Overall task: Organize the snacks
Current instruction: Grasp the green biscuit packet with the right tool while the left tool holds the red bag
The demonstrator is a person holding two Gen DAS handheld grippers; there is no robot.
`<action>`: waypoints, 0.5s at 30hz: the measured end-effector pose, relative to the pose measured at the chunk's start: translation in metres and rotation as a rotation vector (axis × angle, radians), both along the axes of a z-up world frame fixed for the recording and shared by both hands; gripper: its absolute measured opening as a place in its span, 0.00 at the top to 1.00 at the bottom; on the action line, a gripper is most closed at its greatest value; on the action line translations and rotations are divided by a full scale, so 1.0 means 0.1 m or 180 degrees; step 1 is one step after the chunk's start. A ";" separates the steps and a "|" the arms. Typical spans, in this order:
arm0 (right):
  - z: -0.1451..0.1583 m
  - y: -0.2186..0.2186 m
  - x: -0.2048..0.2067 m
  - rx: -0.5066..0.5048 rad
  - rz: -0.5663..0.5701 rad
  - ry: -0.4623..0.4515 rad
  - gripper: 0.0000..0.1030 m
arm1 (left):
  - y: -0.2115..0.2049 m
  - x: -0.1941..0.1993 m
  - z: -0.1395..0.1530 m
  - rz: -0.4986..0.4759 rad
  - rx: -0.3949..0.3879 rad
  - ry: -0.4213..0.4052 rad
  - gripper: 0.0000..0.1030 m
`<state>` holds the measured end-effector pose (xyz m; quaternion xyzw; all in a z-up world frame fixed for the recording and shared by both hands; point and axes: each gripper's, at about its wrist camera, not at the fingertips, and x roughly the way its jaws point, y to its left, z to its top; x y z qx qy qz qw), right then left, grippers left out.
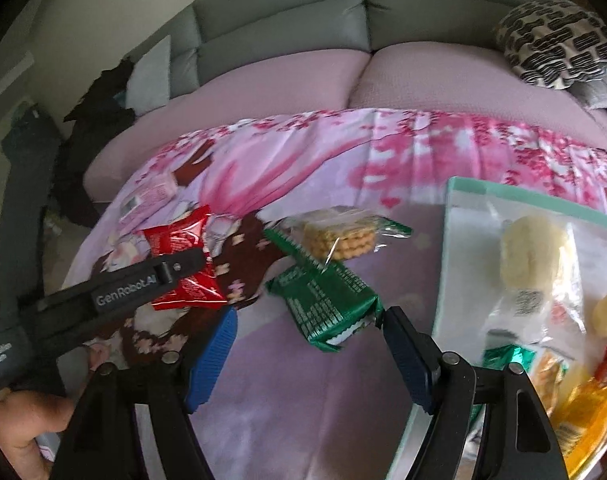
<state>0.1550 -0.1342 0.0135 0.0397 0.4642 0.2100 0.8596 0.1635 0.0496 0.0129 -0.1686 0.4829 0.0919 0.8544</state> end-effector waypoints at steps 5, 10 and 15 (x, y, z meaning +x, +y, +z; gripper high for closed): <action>-0.03 0.13 -0.06 0.0139 0.0162 0.0108 0.24 | 0.12 -0.15 -0.03 0.0087 0.0036 0.0050 0.56; -0.05 0.21 -0.11 0.0250 0.0315 0.0219 0.24 | 0.18 -0.28 -0.09 0.0134 0.0044 0.0113 0.56; 0.00 0.14 -0.10 0.0082 0.0138 0.0099 0.24 | 0.16 -0.26 -0.09 0.0112 0.0092 0.0131 0.56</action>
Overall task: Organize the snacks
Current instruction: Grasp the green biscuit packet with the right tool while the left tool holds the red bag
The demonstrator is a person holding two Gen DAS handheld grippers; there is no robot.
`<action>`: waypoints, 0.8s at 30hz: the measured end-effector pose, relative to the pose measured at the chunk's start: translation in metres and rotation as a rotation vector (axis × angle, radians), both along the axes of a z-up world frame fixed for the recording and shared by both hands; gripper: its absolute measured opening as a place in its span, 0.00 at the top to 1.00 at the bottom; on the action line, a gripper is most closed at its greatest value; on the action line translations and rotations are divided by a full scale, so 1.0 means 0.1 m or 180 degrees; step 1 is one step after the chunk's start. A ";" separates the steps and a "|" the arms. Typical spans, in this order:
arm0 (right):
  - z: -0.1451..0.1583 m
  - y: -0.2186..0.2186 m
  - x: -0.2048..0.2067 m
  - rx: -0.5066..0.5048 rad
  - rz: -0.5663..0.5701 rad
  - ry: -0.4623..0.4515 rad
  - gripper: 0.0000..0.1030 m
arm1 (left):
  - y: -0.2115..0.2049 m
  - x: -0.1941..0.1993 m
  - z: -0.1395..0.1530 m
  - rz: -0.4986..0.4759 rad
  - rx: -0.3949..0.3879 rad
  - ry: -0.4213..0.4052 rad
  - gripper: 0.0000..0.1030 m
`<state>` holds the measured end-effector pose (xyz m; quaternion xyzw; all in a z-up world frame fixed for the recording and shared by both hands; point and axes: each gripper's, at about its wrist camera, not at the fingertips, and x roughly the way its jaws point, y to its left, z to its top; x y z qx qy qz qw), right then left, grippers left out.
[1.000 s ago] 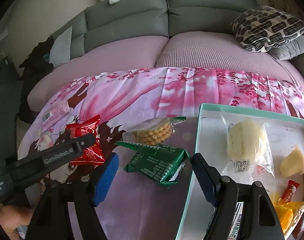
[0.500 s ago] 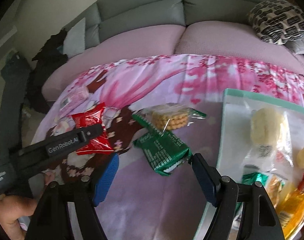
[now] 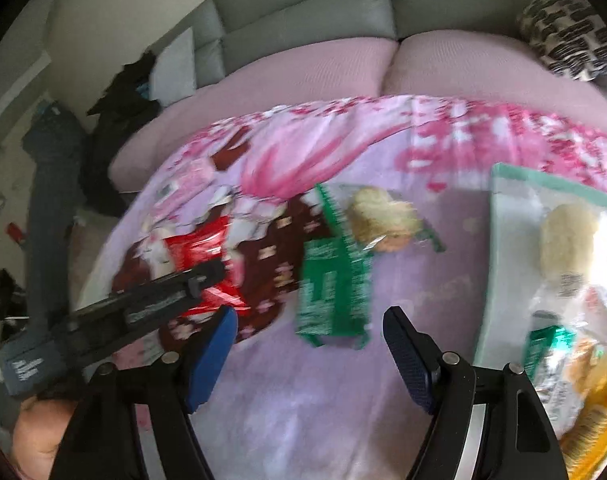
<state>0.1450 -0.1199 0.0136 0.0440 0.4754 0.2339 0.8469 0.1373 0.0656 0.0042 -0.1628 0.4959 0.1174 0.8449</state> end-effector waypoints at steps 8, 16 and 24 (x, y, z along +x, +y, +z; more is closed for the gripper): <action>-0.17 -0.01 0.13 -0.0048 -0.0153 0.0098 0.32 | 0.00 0.03 -0.02 0.0014 0.0002 0.0017 0.56; -0.26 0.15 0.15 -0.0430 -0.0206 -0.0051 0.37 | 0.00 0.07 -0.06 0.0016 0.0028 0.0032 0.55; -0.30 0.24 0.17 -0.0717 -0.0242 -0.0210 0.37 | 0.00 0.11 -0.14 0.0042 0.0047 0.0087 0.55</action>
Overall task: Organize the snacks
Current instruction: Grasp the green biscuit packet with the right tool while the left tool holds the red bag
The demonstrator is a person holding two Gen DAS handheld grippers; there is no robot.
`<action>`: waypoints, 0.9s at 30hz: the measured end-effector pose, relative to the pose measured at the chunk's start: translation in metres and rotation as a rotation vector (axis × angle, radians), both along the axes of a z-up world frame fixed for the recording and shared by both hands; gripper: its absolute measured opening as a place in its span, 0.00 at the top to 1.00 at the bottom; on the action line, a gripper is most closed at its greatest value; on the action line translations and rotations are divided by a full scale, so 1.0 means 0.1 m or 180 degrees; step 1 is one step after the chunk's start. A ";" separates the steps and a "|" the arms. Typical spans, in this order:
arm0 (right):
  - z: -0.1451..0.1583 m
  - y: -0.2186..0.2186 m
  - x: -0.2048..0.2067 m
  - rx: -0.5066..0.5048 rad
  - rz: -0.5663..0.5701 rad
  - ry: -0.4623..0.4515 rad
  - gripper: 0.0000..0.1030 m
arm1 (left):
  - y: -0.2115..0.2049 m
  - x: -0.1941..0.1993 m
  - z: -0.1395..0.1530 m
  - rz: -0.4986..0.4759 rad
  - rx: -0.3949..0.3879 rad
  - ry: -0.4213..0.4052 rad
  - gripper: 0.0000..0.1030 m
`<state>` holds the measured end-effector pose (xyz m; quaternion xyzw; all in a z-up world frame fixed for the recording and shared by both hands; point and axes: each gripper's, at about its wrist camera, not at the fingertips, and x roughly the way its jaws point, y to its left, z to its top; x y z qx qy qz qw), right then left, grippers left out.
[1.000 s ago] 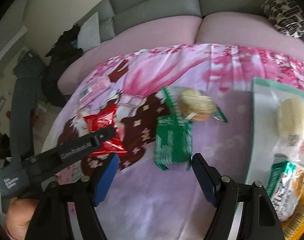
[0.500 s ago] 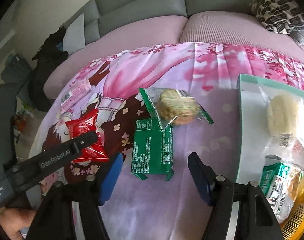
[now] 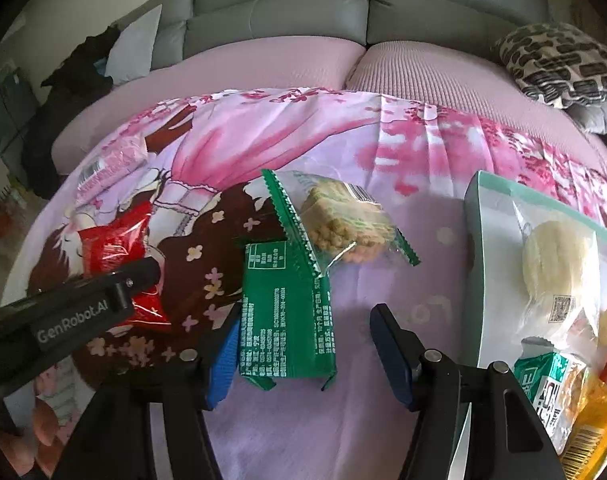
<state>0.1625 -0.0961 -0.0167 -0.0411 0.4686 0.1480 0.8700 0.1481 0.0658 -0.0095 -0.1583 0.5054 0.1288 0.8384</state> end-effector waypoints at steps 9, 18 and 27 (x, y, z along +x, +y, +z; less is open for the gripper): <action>-0.06 0.08 0.00 -0.0266 0.0020 -0.0142 0.37 | -0.03 0.06 -0.05 -0.0008 0.0088 0.0016 0.54; -0.02 0.00 0.01 -0.0223 -0.0081 -0.0122 0.56 | -0.04 0.06 -0.04 -0.0002 0.0111 0.0009 0.53; 0.04 -0.11 -0.01 0.0017 -0.0071 -0.0028 0.59 | -0.03 0.05 -0.01 0.0002 0.0097 -0.0028 0.54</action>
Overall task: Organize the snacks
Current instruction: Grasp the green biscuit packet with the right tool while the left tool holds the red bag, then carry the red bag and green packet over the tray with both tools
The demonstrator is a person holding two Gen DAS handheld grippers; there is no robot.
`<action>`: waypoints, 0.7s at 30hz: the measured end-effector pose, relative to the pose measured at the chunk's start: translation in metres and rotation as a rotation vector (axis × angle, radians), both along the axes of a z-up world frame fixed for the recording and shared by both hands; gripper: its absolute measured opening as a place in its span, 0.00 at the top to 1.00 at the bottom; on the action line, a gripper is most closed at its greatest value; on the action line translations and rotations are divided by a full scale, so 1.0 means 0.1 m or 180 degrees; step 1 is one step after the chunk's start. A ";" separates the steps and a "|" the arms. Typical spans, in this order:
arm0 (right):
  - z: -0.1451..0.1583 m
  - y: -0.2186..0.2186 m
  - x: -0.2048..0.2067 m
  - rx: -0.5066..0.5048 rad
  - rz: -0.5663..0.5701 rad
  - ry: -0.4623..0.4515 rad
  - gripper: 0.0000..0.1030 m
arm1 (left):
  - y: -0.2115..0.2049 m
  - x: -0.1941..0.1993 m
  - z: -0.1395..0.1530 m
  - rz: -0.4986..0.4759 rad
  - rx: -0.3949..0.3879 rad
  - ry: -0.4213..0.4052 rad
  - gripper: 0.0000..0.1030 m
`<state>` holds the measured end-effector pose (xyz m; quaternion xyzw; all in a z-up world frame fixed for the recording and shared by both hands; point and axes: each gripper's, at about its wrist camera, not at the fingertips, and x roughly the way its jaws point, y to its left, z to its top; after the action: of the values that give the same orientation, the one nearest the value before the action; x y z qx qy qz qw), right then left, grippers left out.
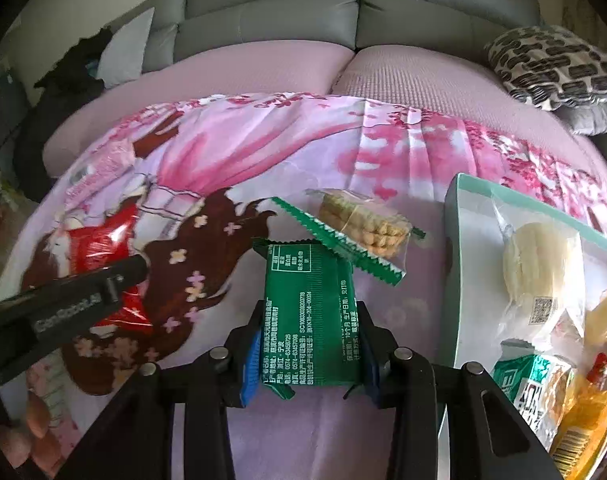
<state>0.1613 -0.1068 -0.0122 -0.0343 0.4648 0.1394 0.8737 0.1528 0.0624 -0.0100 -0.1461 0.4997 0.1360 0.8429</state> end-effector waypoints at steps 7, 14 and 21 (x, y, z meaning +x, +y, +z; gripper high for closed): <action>0.11 -0.05 -0.05 0.0380 0.0064 0.0036 0.59 | 0.02 -0.03 0.08 0.0025 -0.0019 -0.0091 0.55; 0.29 -0.03 -0.13 0.0689 0.0205 -0.0015 0.59 | 0.07 -0.08 0.27 0.0066 -0.0012 -0.0253 0.55; 0.57 -0.06 -0.25 0.0926 0.0295 -0.0209 0.59 | 0.09 -0.17 0.55 0.0096 0.0024 -0.0505 0.55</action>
<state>0.1360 -0.1125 0.0452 0.0667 0.4088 0.2442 0.8768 0.1354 0.0712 0.0451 -0.1609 0.4285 0.1386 0.8782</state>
